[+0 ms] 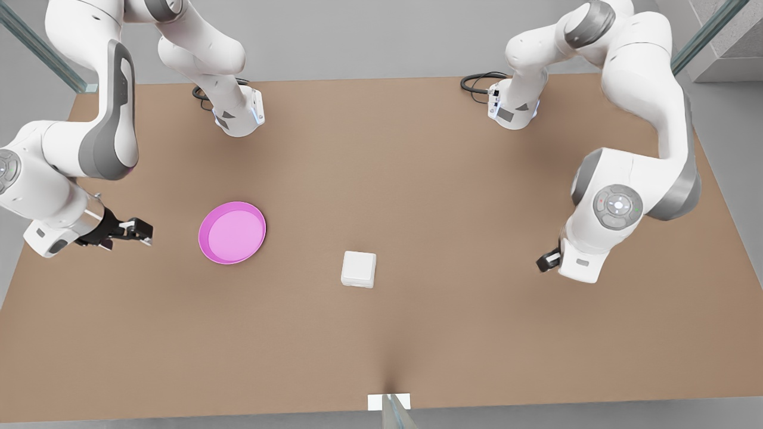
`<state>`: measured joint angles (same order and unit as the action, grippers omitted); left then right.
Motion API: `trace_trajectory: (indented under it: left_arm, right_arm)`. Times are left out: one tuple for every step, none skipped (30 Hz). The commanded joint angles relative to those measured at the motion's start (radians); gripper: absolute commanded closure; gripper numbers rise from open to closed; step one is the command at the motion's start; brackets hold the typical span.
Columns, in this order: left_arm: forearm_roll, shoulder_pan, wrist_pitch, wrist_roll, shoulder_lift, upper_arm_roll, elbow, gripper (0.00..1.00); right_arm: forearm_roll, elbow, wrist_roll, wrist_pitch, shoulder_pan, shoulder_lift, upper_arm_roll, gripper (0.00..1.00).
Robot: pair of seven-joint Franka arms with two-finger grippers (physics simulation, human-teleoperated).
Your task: Pack egg into the box and close the box lid
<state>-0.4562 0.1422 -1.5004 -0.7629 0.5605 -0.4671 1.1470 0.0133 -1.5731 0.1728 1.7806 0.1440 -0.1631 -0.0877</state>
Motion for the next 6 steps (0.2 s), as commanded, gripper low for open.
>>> trace_trajectory:
  left_arm:
    - [0.580, -0.181, 0.178, 0.769, -0.141, 0.524, 0.061, 0.00]
    - [0.469, -0.167, -0.201, 0.766, -0.464, 0.462, 0.507, 0.00]
    - [0.476, -0.158, -0.133, 0.764, -0.450, 0.459, 0.479, 0.00]
    - [0.465, -0.170, -0.121, 0.771, -0.427, 0.459, 0.427, 0.00]
    - [0.465, -0.176, -0.123, 0.769, -0.421, 0.456, 0.427, 0.00]
    - [0.464, -0.185, -0.123, 0.769, -0.418, 0.456, 0.428, 0.00]
  right_arm:
    - [-0.001, 0.079, -0.010, -0.122, -0.030, 0.014, -0.040, 0.00]
    - [-0.001, 0.084, -0.015, -0.129, -0.032, 0.014, -0.050, 0.00]
    - [-0.001, 0.084, -0.015, -0.129, -0.032, 0.014, -0.053, 0.00]
    - [-0.001, 0.079, -0.015, -0.130, -0.032, 0.013, -0.055, 0.00]
    - [-0.001, 0.079, -0.013, -0.129, -0.032, 0.011, -0.058, 0.00]
    - [-0.001, 0.081, -0.013, -0.127, -0.032, 0.011, -0.058, 0.00]
